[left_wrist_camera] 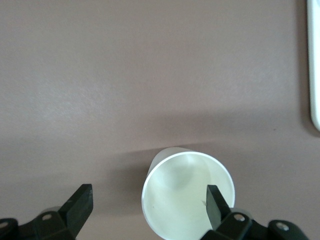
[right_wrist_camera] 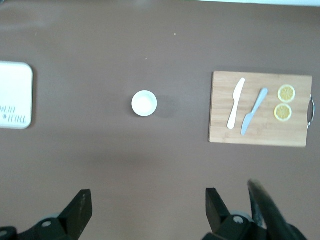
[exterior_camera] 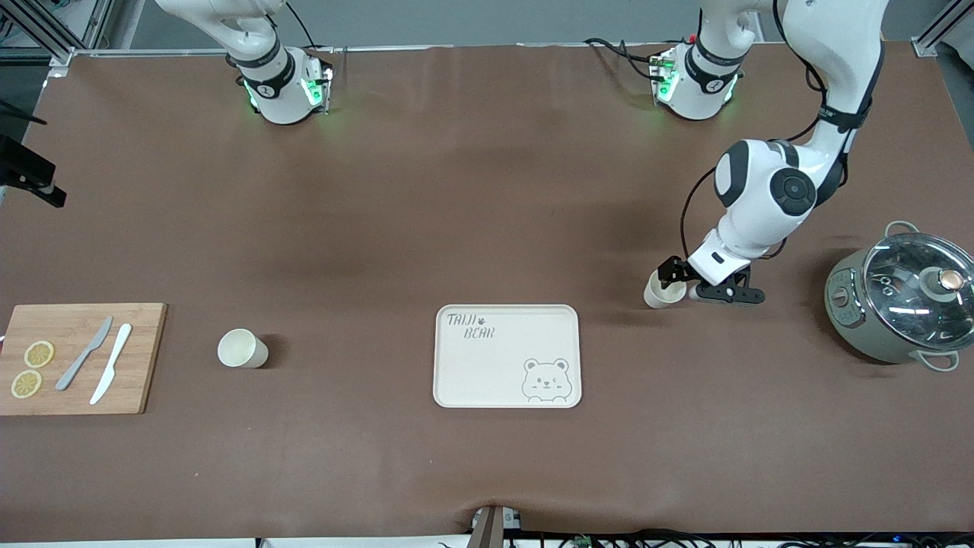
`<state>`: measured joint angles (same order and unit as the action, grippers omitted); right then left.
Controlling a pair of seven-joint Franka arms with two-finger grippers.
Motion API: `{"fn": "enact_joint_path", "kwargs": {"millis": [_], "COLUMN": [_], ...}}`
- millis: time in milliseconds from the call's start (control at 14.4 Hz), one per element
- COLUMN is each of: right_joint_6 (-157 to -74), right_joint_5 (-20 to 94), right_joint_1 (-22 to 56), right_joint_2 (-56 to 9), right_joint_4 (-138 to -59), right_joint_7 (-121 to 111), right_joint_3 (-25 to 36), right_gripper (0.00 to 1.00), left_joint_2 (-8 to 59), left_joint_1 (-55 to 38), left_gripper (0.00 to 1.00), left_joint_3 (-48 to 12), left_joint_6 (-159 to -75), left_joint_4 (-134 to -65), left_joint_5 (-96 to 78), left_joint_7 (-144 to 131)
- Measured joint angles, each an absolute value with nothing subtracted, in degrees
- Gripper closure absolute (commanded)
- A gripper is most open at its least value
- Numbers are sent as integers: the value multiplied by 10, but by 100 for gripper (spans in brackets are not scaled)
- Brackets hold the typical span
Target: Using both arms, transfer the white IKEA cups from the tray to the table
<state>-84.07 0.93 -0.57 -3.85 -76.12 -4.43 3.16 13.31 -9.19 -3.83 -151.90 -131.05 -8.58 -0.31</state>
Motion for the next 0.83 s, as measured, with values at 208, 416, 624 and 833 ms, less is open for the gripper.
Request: {"fn": "enact_joint_path", "kwargs": {"millis": [208, 416, 624, 833], "right_joint_6": [-840, -840, -836, -836], "right_joint_5": [-9, -15, -15, -15], "right_joint_1": [-5, -5, -6, -6], "right_joint_2": [-43, -53, -55, -56], "right_joint_4": [-769, -776, -776, -777], "right_joint_7": [-17, -13, -9, -7], "right_joint_3": [27, 27, 27, 28], "right_gripper": [0, 0, 0, 0], "left_joint_2": [103, 81, 78, 82], "left_joint_1": [-82, -36, -12, -10], "left_gripper": [0, 0, 0, 0], "left_joint_3": [-34, -32, -31, -32], "left_joint_6": [-1510, -1382, -1296, -1291], "left_joint_4": [-1295, -1212, -1143, -1138], "left_joint_5": [-86, -86, -86, -86], "left_joint_7": [-14, -11, -10, -10]}}
